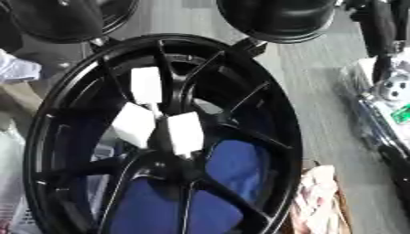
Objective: Pull the pin out of the wheel hub.
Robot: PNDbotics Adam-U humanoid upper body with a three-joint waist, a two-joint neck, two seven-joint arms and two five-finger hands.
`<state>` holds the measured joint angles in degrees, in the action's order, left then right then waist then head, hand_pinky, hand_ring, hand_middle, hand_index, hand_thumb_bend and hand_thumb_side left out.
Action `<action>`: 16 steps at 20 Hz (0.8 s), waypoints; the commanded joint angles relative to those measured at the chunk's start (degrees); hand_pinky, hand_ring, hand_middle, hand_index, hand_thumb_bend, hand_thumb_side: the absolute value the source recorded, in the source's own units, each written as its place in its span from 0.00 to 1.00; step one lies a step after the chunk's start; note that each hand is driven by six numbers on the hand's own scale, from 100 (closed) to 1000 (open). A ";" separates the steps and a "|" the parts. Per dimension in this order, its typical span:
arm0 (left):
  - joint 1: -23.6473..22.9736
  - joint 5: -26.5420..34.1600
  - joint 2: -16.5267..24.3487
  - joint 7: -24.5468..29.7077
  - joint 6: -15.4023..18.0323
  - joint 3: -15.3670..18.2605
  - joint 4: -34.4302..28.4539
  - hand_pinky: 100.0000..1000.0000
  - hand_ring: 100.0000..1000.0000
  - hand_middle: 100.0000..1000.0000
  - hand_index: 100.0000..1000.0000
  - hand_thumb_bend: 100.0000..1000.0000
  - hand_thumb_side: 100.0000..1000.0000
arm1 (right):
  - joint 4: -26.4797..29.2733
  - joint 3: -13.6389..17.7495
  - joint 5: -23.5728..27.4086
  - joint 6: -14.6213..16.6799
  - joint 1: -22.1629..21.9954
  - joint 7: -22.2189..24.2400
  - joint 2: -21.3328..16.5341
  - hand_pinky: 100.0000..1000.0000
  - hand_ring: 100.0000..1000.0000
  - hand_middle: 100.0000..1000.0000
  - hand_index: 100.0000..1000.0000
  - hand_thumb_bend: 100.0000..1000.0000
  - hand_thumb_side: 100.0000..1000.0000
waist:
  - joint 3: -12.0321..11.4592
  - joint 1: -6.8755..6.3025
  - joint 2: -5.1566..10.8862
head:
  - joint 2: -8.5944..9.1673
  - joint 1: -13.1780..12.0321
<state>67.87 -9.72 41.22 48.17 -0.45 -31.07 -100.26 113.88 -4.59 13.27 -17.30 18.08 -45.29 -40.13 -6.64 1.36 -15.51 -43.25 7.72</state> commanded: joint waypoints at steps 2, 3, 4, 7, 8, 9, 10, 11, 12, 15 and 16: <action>2.55 0.15 -0.84 -0.17 -6.61 -0.91 1.24 0.88 0.77 0.71 0.80 0.16 0.59 | 0.71 0.44 -0.47 -0.54 0.35 -0.67 -1.51 0.54 0.56 0.49 0.60 0.00 0.68 | 0.06 -0.22 1.76 | -0.78 -0.22; 2.92 -0.24 -1.19 0.10 -7.75 -1.02 1.46 0.89 0.79 0.72 0.80 0.20 0.60 | 0.71 0.41 -0.47 -0.53 0.31 -0.70 -1.46 0.54 0.56 0.49 0.60 0.00 0.68 | 0.07 -0.28 1.79 | -0.82 -0.28; 3.28 -0.67 -1.53 0.50 -8.69 -1.06 1.68 0.90 0.79 0.73 0.80 0.23 0.61 | 0.71 0.40 -0.46 -0.50 0.27 -0.78 -1.39 0.54 0.56 0.49 0.60 0.00 0.68 | 0.08 -0.35 1.82 | -0.84 -0.34; 4.11 -1.82 -2.31 1.73 -10.47 -0.85 2.07 0.91 0.81 0.74 0.80 0.29 0.59 | 0.71 0.30 -0.39 -0.39 0.13 -1.00 -1.28 0.54 0.56 0.49 0.60 0.00 0.68 | 0.04 -0.53 1.85 | -0.86 -0.40; 4.34 -2.19 -2.55 2.21 -10.90 -0.80 2.16 0.92 0.81 0.74 0.81 0.30 0.59 | 0.71 0.27 -0.39 -0.33 0.15 -1.06 -1.23 0.54 0.56 0.49 0.60 0.00 0.68 | 0.04 -0.58 1.86 | -0.86 -0.38; 4.53 -2.44 -2.78 2.80 -11.29 -0.78 2.27 0.93 0.82 0.74 0.81 0.29 0.59 | 0.71 0.25 -0.41 -0.25 0.18 -1.11 -1.20 0.54 0.55 0.49 0.60 0.00 0.68 | 0.03 -0.62 1.86 | -0.87 -0.36; 4.71 -2.48 -3.04 3.31 -11.76 -0.89 2.48 0.93 0.83 0.75 0.81 0.29 0.57 | 0.71 0.23 -0.44 -0.21 0.20 -1.15 -1.21 0.54 0.55 0.49 0.60 0.00 0.68 | 0.04 -0.68 1.86 | -0.87 -0.32; 4.87 -2.43 -3.29 3.56 -12.26 -1.12 2.73 0.94 0.83 0.76 0.81 0.29 0.56 | 0.71 0.21 -0.46 -0.18 0.21 -1.19 -1.20 0.54 0.55 0.49 0.60 0.00 0.68 | 0.04 -0.72 1.87 | -0.87 -0.31; 5.02 -2.26 -3.57 3.68 -12.77 -1.54 3.05 0.95 0.84 0.76 0.82 0.29 0.55 | 0.71 0.20 -0.45 -0.15 0.22 -1.24 -1.18 0.54 0.55 0.49 0.60 0.00 0.68 | 0.03 -0.77 1.87 | -0.87 -0.30; 5.48 -1.72 -4.41 3.78 -13.91 -3.02 4.07 0.97 0.85 0.76 0.82 0.31 0.51 | 0.71 0.14 -0.41 -0.05 0.24 -1.41 -1.14 0.53 0.55 0.49 0.60 0.00 0.68 | -0.01 -0.91 1.87 | -0.87 -0.31; 5.58 -1.82 -4.68 3.79 -14.07 -3.54 4.40 0.98 0.85 0.76 0.82 0.33 0.51 | 0.71 0.10 -0.40 -0.01 0.27 -1.44 -1.11 0.53 0.55 0.49 0.60 0.00 0.68 | -0.02 -0.94 1.86 | -0.87 -0.32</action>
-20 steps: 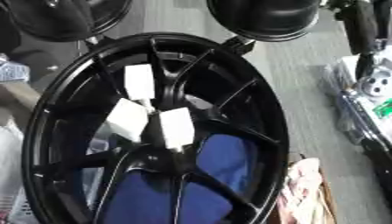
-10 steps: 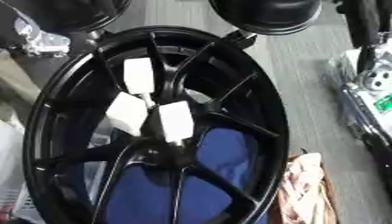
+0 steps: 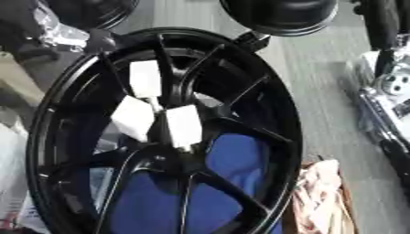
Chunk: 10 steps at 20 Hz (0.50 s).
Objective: Pull the pin out of the wheel hub.
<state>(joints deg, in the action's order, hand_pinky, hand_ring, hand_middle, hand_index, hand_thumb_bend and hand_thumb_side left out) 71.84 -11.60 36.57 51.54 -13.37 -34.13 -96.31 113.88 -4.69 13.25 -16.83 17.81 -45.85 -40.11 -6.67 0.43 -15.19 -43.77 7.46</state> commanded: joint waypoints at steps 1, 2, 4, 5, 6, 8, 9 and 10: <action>1.64 -0.06 -0.27 0.42 -1.22 -0.97 0.83 0.99 0.85 0.76 0.82 0.33 0.51 | 0.71 0.17 -0.37 -0.43 0.57 -0.90 -1.10 0.53 0.55 0.49 0.60 0.00 0.68 | 0.00 -0.04 1.53 | -0.35 -0.07; 1.63 -0.16 -0.49 0.42 -1.23 -1.47 1.24 0.99 0.85 0.76 0.82 0.35 0.52 | 0.71 0.14 -0.37 -0.40 0.61 -0.92 -1.09 0.53 0.55 0.49 0.60 0.00 0.68 | 0.00 -0.07 1.53 | -0.35 -0.10; 1.57 -0.44 -0.89 0.42 -1.02 -2.40 2.00 1.00 0.86 0.76 0.82 0.37 0.54 | 0.71 0.13 -0.38 -0.35 0.68 -1.00 -1.04 0.53 0.55 0.49 0.60 0.00 0.68 | -0.02 -0.10 1.50 | -0.35 -0.19; 1.53 -0.50 -1.08 0.42 -0.89 -2.82 2.37 1.00 0.86 0.76 0.82 0.37 0.54 | 0.71 0.12 -0.37 -0.33 0.72 -1.04 -1.02 0.53 0.55 0.49 0.60 0.00 0.68 | -0.03 -0.11 1.49 | -0.35 -0.28; 1.49 -0.56 -1.29 0.42 -0.80 -3.18 2.76 1.00 0.85 0.76 0.82 0.39 0.55 | 0.71 0.12 -0.37 -0.31 0.77 -1.09 -1.01 0.53 0.55 0.49 0.60 0.00 0.68 | -0.05 -0.14 1.48 | -0.35 -0.44; 1.42 -0.70 -1.76 0.42 -0.68 -3.85 3.71 1.00 0.85 0.76 0.82 0.40 0.57 | 0.71 0.11 -0.44 -0.26 0.93 -1.22 -0.98 0.53 0.55 0.48 0.60 0.00 0.68 | -0.10 -0.21 1.50 | -0.35 -0.86; 1.43 -0.77 -1.98 0.42 -0.55 -4.21 4.25 1.00 0.86 0.76 0.82 0.41 0.57 | 0.71 0.10 -0.50 -0.23 1.03 -1.25 -0.98 0.53 0.55 0.48 0.60 0.00 0.68 | -0.13 -0.26 1.52 | -0.35 -1.12; 1.43 -0.81 -2.16 0.42 -0.38 -4.53 4.73 1.00 0.86 0.76 0.82 0.41 0.59 | 0.71 0.07 -0.58 -0.21 1.11 -1.25 -1.00 0.53 0.55 0.48 0.60 0.00 0.68 | -0.17 -0.32 1.54 | -0.35 -1.39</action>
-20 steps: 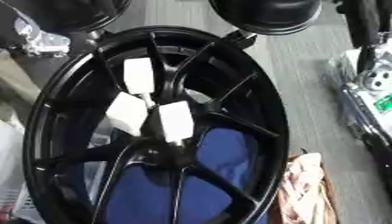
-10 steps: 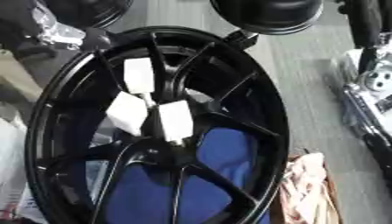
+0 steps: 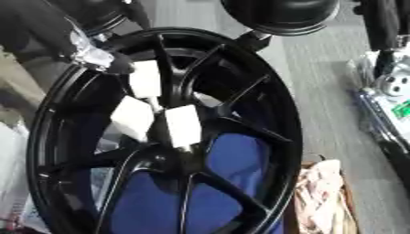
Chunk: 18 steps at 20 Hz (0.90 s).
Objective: Pull the pin out of the wheel hub.
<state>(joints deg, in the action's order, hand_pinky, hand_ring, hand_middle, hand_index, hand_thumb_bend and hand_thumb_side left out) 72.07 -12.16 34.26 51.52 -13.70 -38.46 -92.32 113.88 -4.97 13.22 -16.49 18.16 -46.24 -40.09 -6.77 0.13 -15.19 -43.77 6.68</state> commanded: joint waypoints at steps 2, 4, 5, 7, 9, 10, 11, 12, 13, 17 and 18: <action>1.26 -0.38 -0.27 0.44 0.17 -0.79 1.76 1.00 0.86 0.77 0.83 0.43 0.61 | 0.71 0.33 -0.70 -0.56 0.82 -0.86 -1.05 0.53 0.55 0.48 0.60 0.00 0.68 | -0.21 -0.16 1.58 | -0.35 -1.14; 1.41 -0.98 -0.78 0.44 0.26 -1.27 2.98 1.00 0.86 0.76 0.82 0.47 0.62 | 0.71 0.31 -0.85 -0.57 0.83 -0.94 -0.97 0.53 0.55 0.48 0.60 0.00 0.68 | -0.32 -0.26 1.63 | -0.35 -1.47; 1.46 -1.63 -0.97 0.44 0.43 -1.66 3.57 1.00 0.86 0.76 0.82 0.50 0.63 | 0.71 0.27 -0.94 -0.55 0.84 -0.97 -0.91 0.53 0.55 0.48 0.60 0.00 0.68 | -0.36 -0.31 1.66 | -0.35 -1.57; 1.51 -3.06 -1.27 0.44 1.00 -2.34 4.54 1.00 0.86 0.76 0.82 0.52 0.63 | 0.71 0.24 -1.07 -0.53 0.76 -1.07 -0.86 0.53 0.55 0.48 0.60 0.00 0.68 | -0.44 -0.38 1.69 | -0.35 -1.64; 1.57 -4.95 -1.55 0.44 1.51 -2.58 5.51 1.00 0.86 0.75 0.81 0.56 0.61 | 0.71 0.22 -1.12 -0.50 0.73 -1.20 -0.83 0.53 0.55 0.48 0.60 0.00 0.68 | -0.49 -0.44 1.71 | -0.35 -1.86; 1.54 -5.93 -1.73 0.44 1.77 -2.64 6.07 1.00 0.86 0.75 0.81 0.58 0.60 | 0.71 0.20 -1.15 -0.49 0.73 -1.23 -0.82 0.53 0.55 0.48 0.60 0.00 0.68 | -0.47 -0.45 1.72 | -0.35 -2.03; 1.49 -6.79 -1.90 0.44 2.03 -2.67 6.63 1.00 0.86 0.76 0.82 0.58 0.60 | 0.71 0.20 -1.18 -0.47 0.73 -1.25 -0.79 0.54 0.55 0.48 0.60 0.00 0.68 | -0.42 -0.46 1.72 | -0.35 -2.23; 1.44 -7.59 -2.08 0.44 2.30 -2.69 7.21 1.00 0.87 0.77 0.82 0.59 0.59 | 0.71 0.21 -1.21 -0.45 0.72 -1.29 -0.74 0.54 0.55 0.48 0.60 0.00 0.68 | -0.37 -0.46 1.72 | -0.35 -2.46; 1.38 -8.36 -2.28 0.44 2.57 -2.70 7.81 1.00 0.87 0.77 0.83 0.59 0.59 | 0.71 0.21 -1.22 -0.44 0.71 -1.32 -0.69 0.54 0.55 0.48 0.60 0.00 0.68 | -0.31 -0.46 1.72 | -0.35 -2.68; 1.17 -10.25 -2.93 0.44 3.79 -2.56 9.45 1.00 0.89 0.80 0.85 0.60 0.59 | 0.71 0.23 -1.20 -0.36 0.58 -1.49 -0.47 0.53 0.55 0.48 0.60 0.00 0.68 | -0.13 -0.36 1.65 | -0.35 -3.17; 1.12 -10.47 -3.05 0.44 4.03 -2.54 9.64 1.00 0.90 0.80 0.85 0.59 0.59 | 0.71 0.21 -1.17 -0.35 0.56 -1.53 -0.44 0.53 0.55 0.48 0.60 0.00 0.68 | -0.10 -0.33 1.62 | -0.35 -3.25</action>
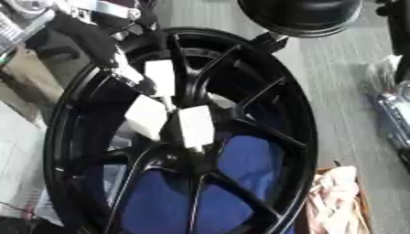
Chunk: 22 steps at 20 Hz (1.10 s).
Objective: Pull the pin out of the wheel hub.
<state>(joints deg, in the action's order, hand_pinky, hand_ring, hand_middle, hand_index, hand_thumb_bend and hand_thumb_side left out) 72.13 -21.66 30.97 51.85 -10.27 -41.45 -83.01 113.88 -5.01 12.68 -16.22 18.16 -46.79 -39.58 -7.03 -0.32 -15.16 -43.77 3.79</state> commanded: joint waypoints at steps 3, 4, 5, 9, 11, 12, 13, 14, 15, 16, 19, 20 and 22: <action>0.89 -1.23 -0.13 0.11 0.62 0.50 0.81 1.00 0.90 0.81 0.86 0.58 0.60 | 0.71 0.21 -0.52 -0.61 0.57 -1.13 -0.80 0.53 0.55 0.48 0.60 0.00 0.68 | 0.33 0.20 1.50 | -0.35 -0.57; 0.83 -1.27 -0.23 0.11 0.51 0.54 0.95 1.00 0.90 0.81 0.86 0.57 0.61 | 0.71 0.19 -0.48 -0.61 0.57 -1.15 -0.76 0.53 0.55 0.48 0.60 0.00 0.69 | 0.39 0.23 1.46 | -0.35 -0.61; 0.74 -1.33 -0.31 0.11 0.37 0.59 1.06 1.00 0.90 0.81 0.86 0.57 0.61 | 0.71 0.17 -0.45 -0.61 0.53 -1.18 -0.71 0.53 0.55 0.48 0.60 0.00 0.69 | 0.46 0.25 1.42 | -0.35 -0.62; 0.37 -1.80 -0.57 0.11 -0.33 0.69 1.75 1.00 0.89 0.80 0.86 0.56 0.62 | 0.71 0.25 -0.42 -0.51 0.49 -1.59 -0.49 0.53 0.55 0.48 0.60 0.00 0.69 | 0.70 0.28 1.24 | -0.35 -0.74; 0.29 -2.02 -0.80 0.11 -0.59 0.79 2.16 1.00 0.89 0.80 0.85 0.56 0.63 | 0.71 0.26 -0.37 -0.45 0.44 -1.85 -0.36 0.53 0.55 0.48 0.60 0.00 0.69 | 0.79 0.27 1.14 | -0.35 -0.81; 0.29 -2.23 -0.97 0.11 -0.71 0.87 2.46 1.00 0.89 0.80 0.85 0.56 0.63 | 0.71 0.25 -0.32 -0.43 0.42 -1.99 -0.32 0.53 0.55 0.48 0.60 0.00 0.69 | 0.84 0.25 1.09 | -0.35 -0.88; 0.29 -2.55 -1.19 0.11 -0.78 0.91 2.93 1.00 0.89 0.80 0.85 0.57 0.63 | 0.71 0.25 -0.29 -0.37 0.44 -2.13 -0.27 0.53 0.55 0.48 0.60 0.00 0.69 | 0.89 0.23 1.05 | -0.35 -0.97; 0.26 -2.87 -1.41 0.11 -0.74 0.91 3.50 0.99 0.89 0.79 0.85 0.57 0.64 | 0.71 0.24 -0.28 -0.29 0.48 -2.23 -0.22 0.53 0.55 0.48 0.60 0.00 0.69 | 0.94 0.21 1.02 | -0.35 -1.04; 0.19 -3.16 -1.60 0.11 -0.58 0.86 4.16 0.98 0.88 0.79 0.85 0.58 0.64 | 0.71 0.24 -0.30 -0.21 0.53 -2.30 -0.19 0.53 0.55 0.48 0.60 0.00 0.69 | 0.99 0.19 0.99 | -0.35 -1.13; 0.15 -3.44 -1.75 0.11 -0.33 0.84 4.71 0.96 0.88 0.79 0.85 0.57 0.64 | 0.71 0.24 -0.32 -0.16 0.56 -2.33 -0.18 0.53 0.55 0.48 0.60 0.00 0.69 | 1.03 0.18 0.97 | -0.35 -1.19; -0.01 -4.14 -2.27 0.11 0.21 0.89 6.16 0.94 0.88 0.78 0.85 0.57 0.65 | 0.71 0.25 -0.27 -0.09 0.57 -2.51 -0.08 0.53 0.55 0.48 0.60 0.00 0.69 | 1.13 0.13 0.89 | -0.35 -1.36; -0.07 -4.26 -2.47 0.11 0.33 0.94 6.69 0.94 0.87 0.78 0.85 0.57 0.65 | 0.71 0.24 -0.27 -0.05 0.57 -2.57 -0.01 0.53 0.55 0.48 0.60 0.00 0.69 | 1.18 0.12 0.88 | -0.35 -1.45; -0.20 -4.52 -2.81 0.11 0.67 0.98 7.63 0.94 0.87 0.78 0.85 0.57 0.65 | 0.71 0.27 -0.28 0.05 0.52 -2.71 0.13 0.53 0.55 0.48 0.60 0.00 0.69 | 1.25 0.12 0.86 | -0.35 -1.58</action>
<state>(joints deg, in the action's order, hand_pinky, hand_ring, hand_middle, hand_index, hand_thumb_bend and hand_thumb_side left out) 71.06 -25.73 27.73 51.92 -9.82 -41.40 -75.62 113.88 -5.29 12.69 -15.21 18.13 -48.15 -38.57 -5.87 -0.24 -15.19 -43.77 2.46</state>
